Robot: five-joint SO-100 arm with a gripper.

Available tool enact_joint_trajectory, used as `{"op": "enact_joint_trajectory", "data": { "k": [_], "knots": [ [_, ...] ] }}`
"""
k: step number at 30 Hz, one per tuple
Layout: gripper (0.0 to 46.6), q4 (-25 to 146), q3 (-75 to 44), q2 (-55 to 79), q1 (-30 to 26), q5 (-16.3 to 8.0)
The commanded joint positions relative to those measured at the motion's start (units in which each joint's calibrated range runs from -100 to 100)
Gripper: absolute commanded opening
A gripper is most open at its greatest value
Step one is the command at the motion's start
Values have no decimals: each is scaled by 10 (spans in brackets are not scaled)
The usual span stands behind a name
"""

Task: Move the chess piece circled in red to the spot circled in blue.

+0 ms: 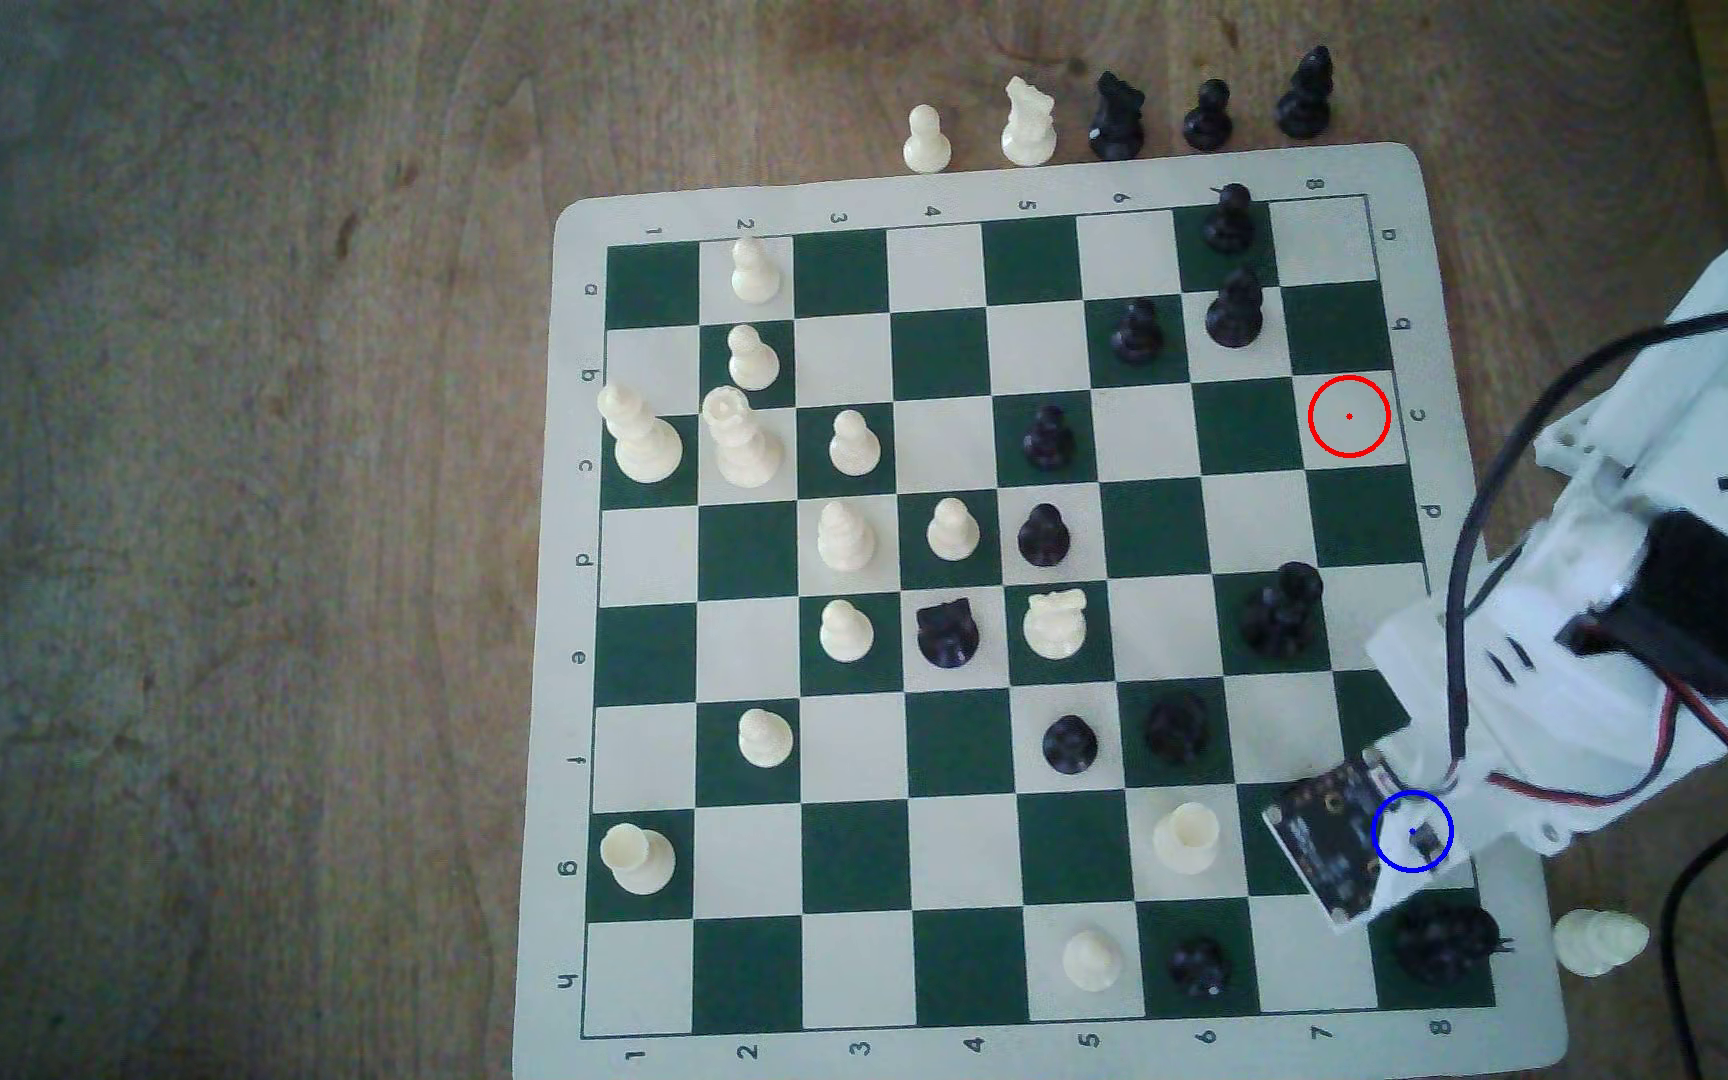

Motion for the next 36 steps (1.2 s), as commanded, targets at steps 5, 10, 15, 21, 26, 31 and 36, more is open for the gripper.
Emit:
{"op": "enact_joint_trajectory", "data": {
  "k": [5,10,15,21,26,31,36],
  "knots": [
    [3,-39,-82,59,-27,10],
    [3,-54,-91,89,-20,16],
    [3,-62,-92,108,-20,17],
    [3,-62,-92,121,-21,18],
    [3,-68,-92,134,-23,18],
    [3,-77,-99,147,-23,21],
    [3,-85,-100,161,-23,21]
  ]
}}
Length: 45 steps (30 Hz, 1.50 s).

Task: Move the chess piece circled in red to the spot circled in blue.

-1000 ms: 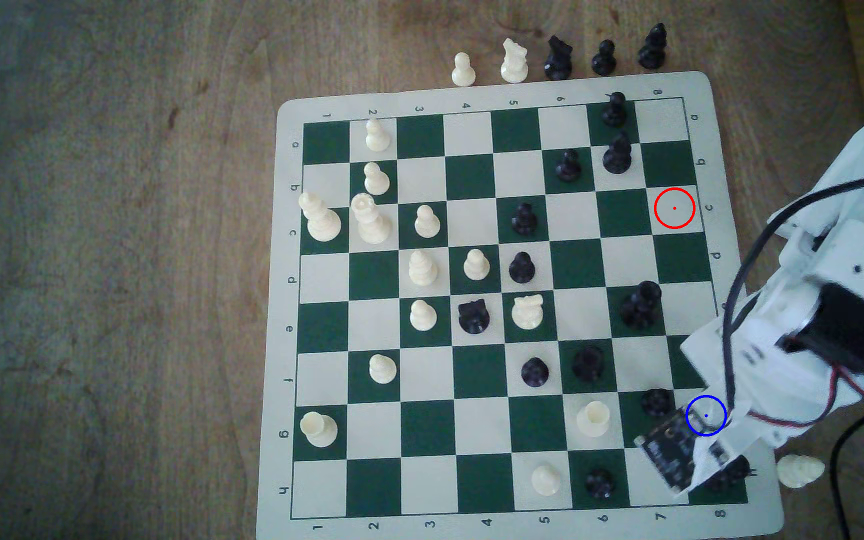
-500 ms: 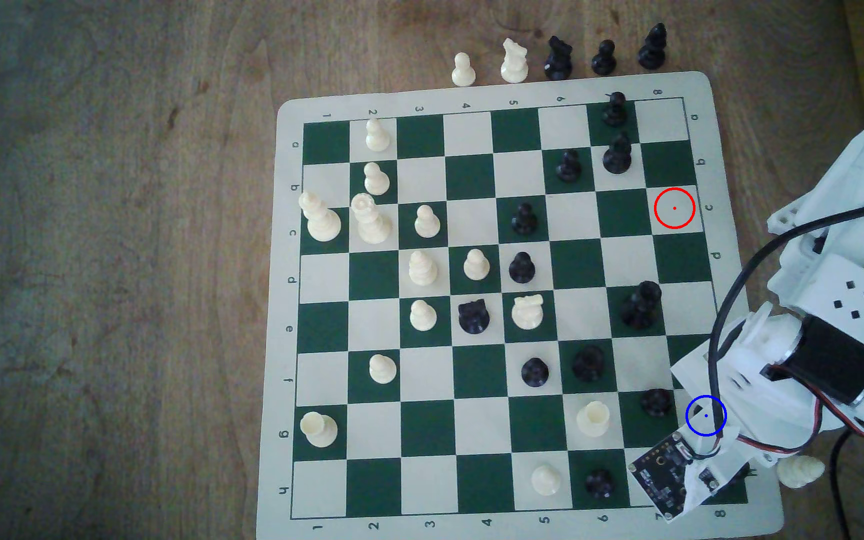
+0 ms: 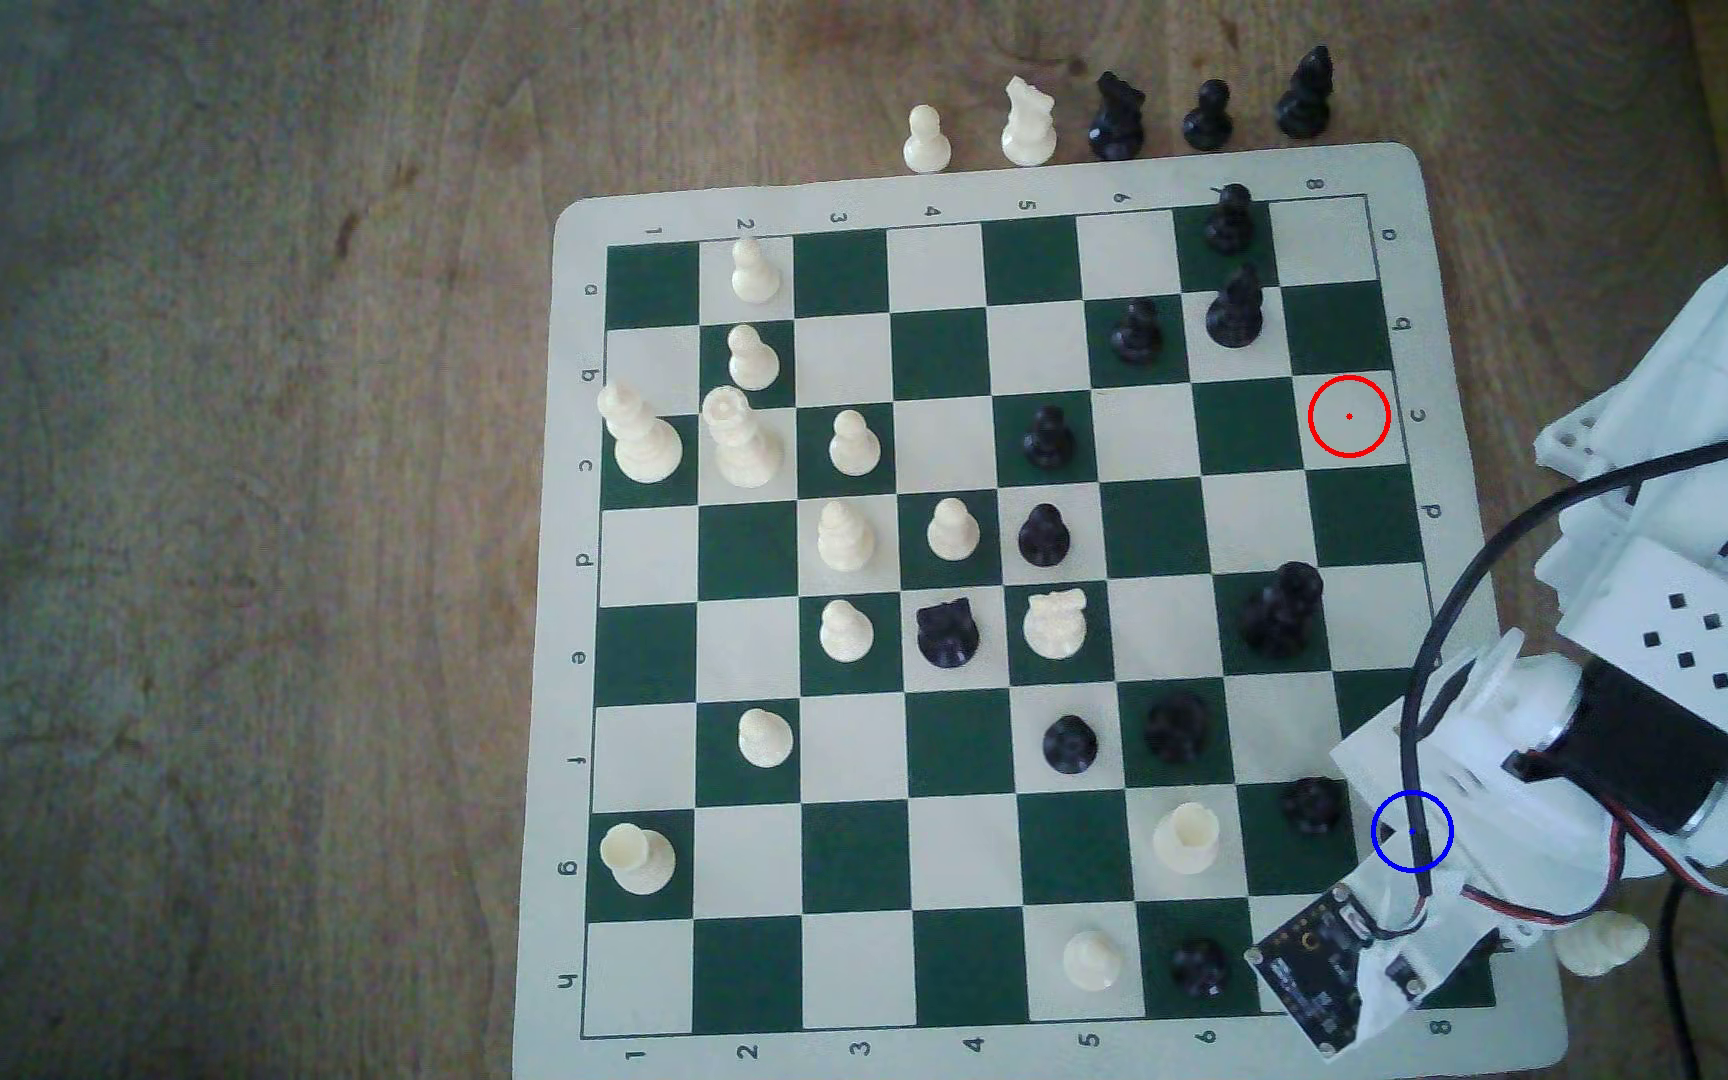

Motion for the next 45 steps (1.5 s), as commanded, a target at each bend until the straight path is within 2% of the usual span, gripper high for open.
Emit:
{"op": "enact_joint_trajectory", "data": {
  "k": [1,33,35,36,40,41,45],
  "knots": [
    [3,-6,-58,4,-2,1],
    [3,-5,-44,19,8,6],
    [26,-5,-44,19,9,6],
    [62,-4,-44,19,10,8],
    [119,-1,-44,19,13,11],
    [147,1,-44,17,13,12],
    [167,5,-44,6,14,12]
  ]
}}
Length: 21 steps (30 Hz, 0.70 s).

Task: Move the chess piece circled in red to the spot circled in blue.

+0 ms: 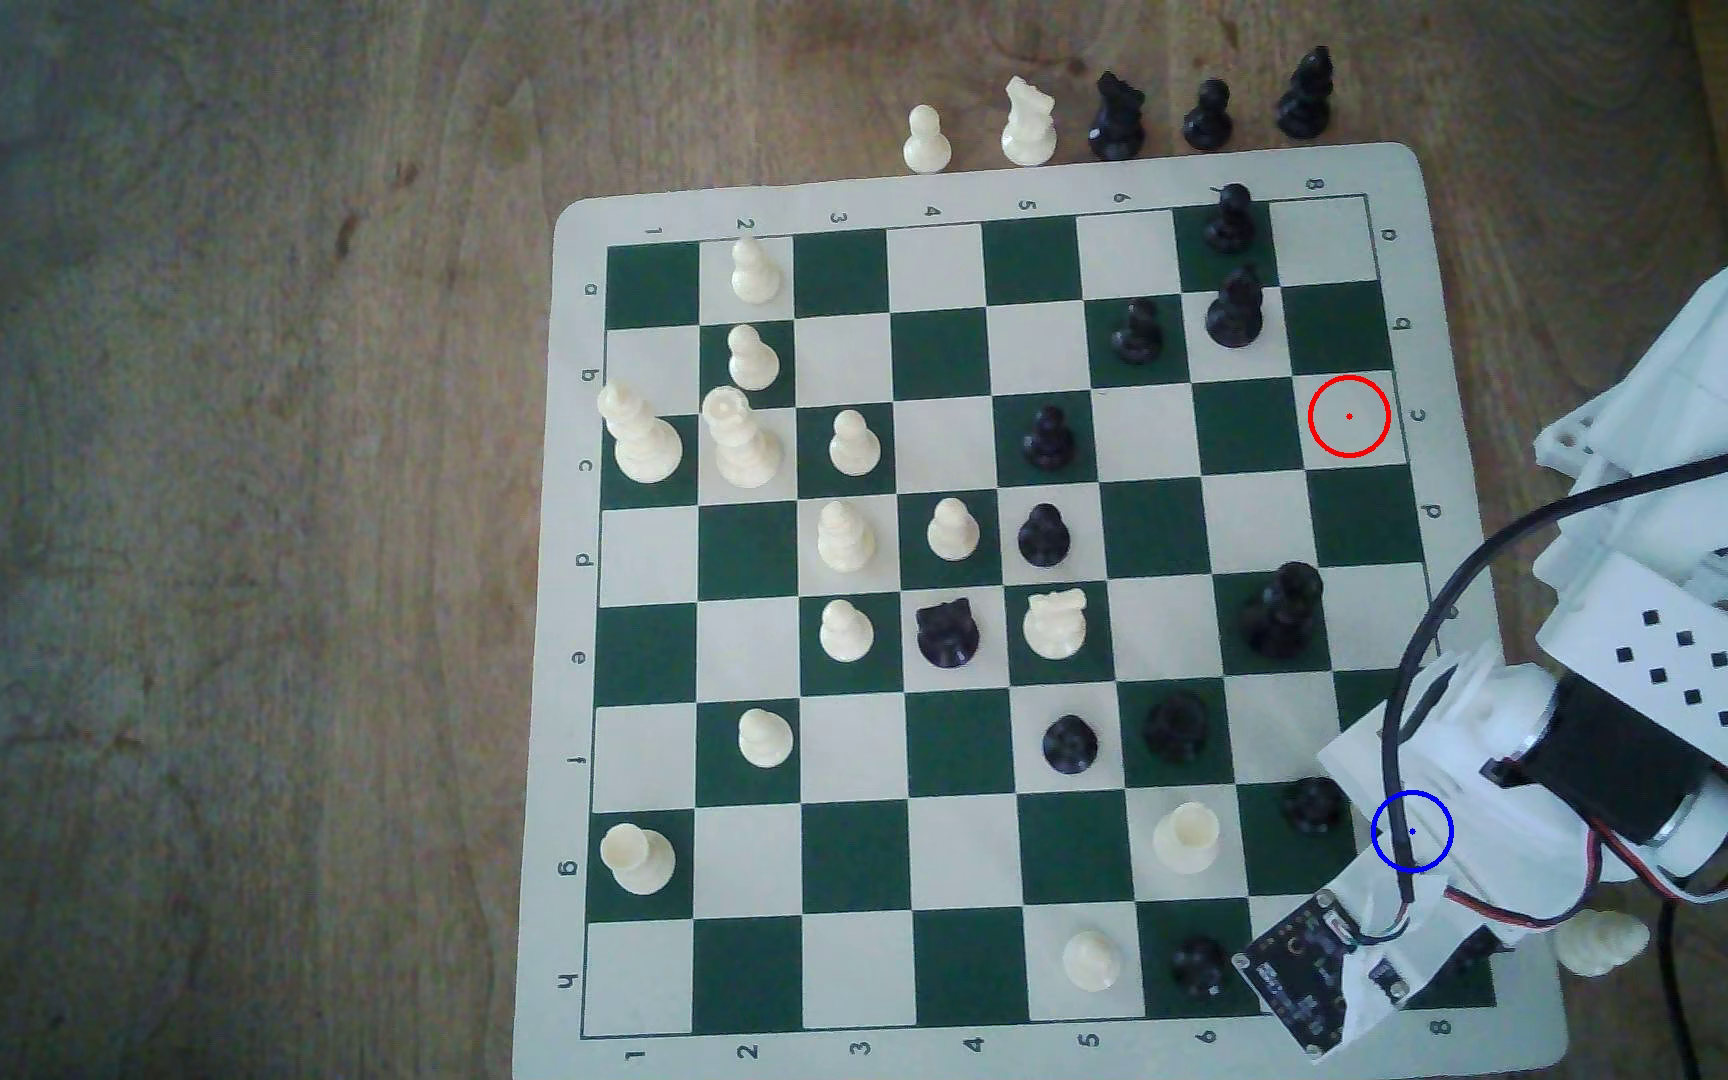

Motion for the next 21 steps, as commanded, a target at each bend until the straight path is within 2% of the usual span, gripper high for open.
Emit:
{"op": "enact_joint_trajectory", "data": {
  "k": [1,8,21],
  "knots": [
    [170,8,-44,-20,5,1],
    [179,33,-43,-43,23,1],
    [181,73,-8,-137,19,-3]
  ]
}}
